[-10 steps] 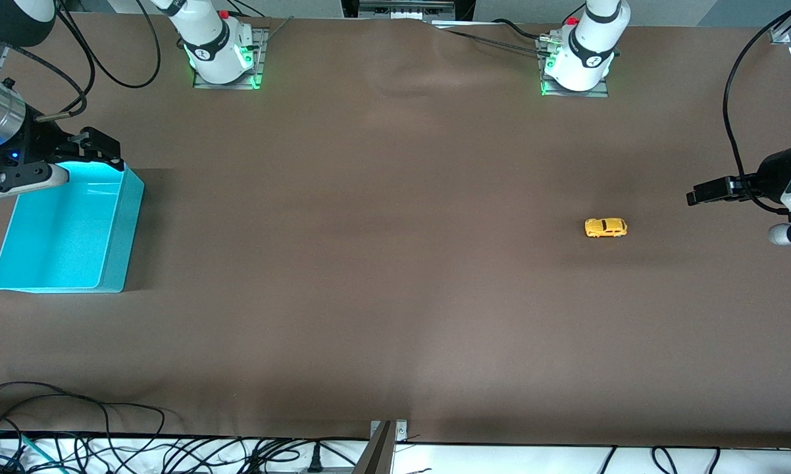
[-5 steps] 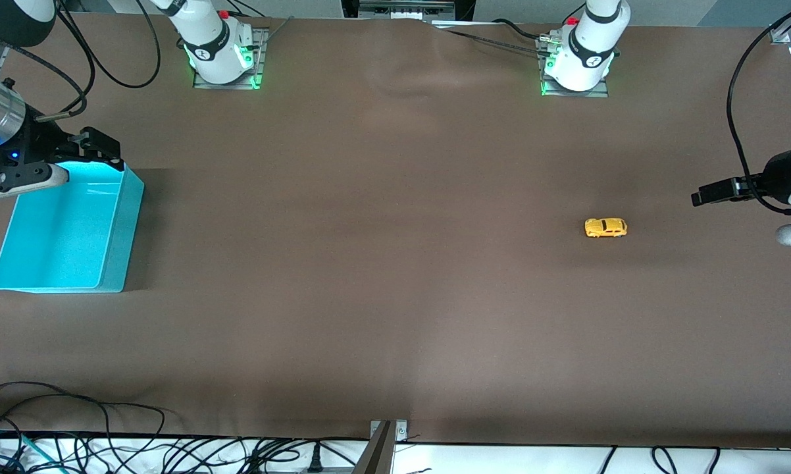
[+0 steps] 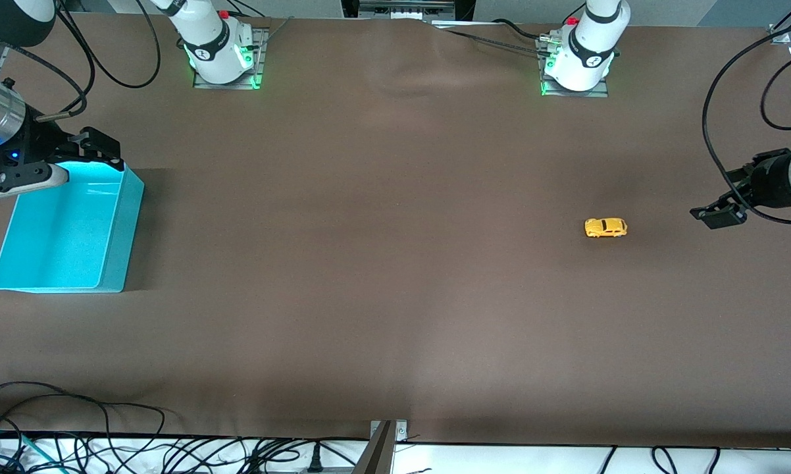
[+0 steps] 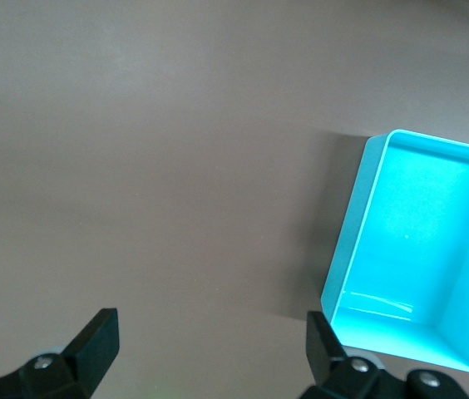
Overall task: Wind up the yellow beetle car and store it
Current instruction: 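Lower the left gripper over the yellow beetle car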
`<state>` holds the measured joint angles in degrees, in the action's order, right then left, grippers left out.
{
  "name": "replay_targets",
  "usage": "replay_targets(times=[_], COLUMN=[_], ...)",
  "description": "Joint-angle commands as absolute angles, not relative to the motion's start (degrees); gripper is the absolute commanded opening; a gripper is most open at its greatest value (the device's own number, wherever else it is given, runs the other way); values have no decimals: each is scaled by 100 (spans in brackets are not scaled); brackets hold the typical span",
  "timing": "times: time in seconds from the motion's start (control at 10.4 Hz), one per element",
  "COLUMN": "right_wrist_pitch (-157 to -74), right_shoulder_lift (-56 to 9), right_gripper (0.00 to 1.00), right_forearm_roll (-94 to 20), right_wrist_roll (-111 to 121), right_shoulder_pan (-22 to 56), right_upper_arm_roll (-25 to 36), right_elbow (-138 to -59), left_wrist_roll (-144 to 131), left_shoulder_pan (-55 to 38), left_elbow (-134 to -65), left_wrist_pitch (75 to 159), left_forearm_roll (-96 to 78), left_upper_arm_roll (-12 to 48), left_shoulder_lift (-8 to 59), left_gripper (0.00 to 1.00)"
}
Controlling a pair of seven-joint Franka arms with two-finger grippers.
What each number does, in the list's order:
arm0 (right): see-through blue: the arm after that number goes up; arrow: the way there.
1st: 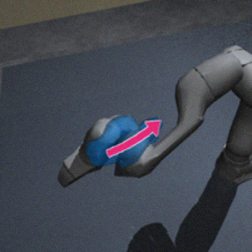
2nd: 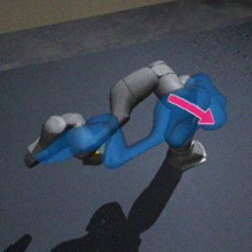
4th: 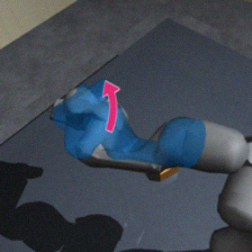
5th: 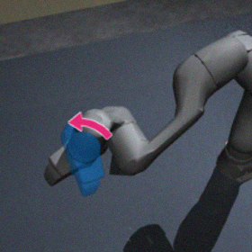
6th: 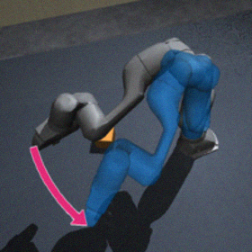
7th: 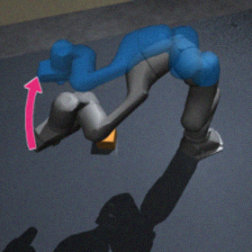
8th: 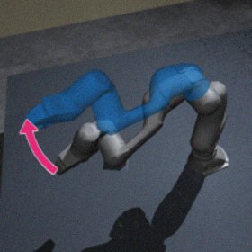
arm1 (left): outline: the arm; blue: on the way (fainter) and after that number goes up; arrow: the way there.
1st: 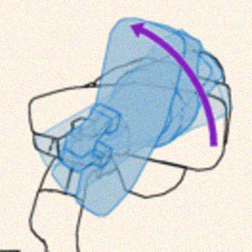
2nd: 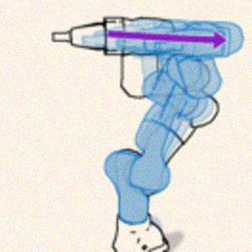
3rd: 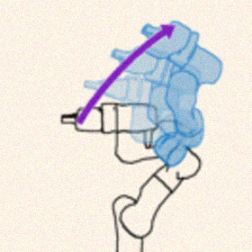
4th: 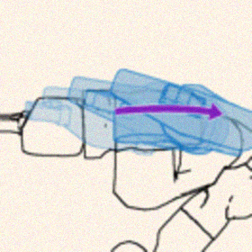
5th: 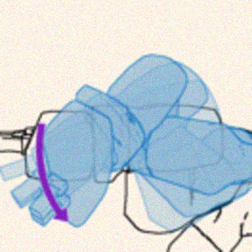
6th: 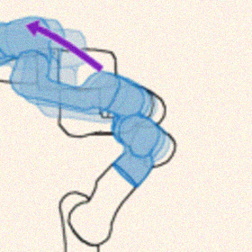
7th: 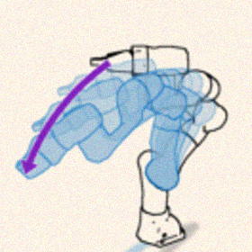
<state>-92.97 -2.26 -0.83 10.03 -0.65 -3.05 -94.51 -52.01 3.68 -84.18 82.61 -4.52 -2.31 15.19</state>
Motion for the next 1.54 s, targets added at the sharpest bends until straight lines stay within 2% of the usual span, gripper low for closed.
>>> replay_targets(times=[0.0, 0.67, 0.96, 1.25, 1.44], right_wrist_pitch=[-9228, -9228, -9246, -9307, -9343], right_shoulder_lift=[-255, -255, -272, -316, -360], right_gripper=[100, 100, 100, 100, 100], right_forearm_roll=[-53, -62, -79, -79, -88], right_wrist_roll=[1090, 1090, 1099, 1090, 1090], right_shoulder_pan=[-79, -88, -88, -62, -62], right_upper_arm_roll=[-308, -308, -308, -325, -325], right_elbow=[-9352, -9352, -9369, -9360, -9360], left_wrist_roll=[-6892, -8490, -8806, -9708, -10255], left_shoulder_pan=[325, 141, 141, 141, 141], left_elbow=[-8892, -11212, -12187, -12813, -12876], left_wrist_pitch=[8890, 11177, 12511, 13576, 13912], left_forearm_roll=[-281, -105, -1, 455, 659], left_upper_arm_roll=[-237, -106, 52, 61, 62], left_shoulder_lift=[1503, 1222, 1222, 1300, 1519], left_gripper=[100, 100, 100, 100, 100])
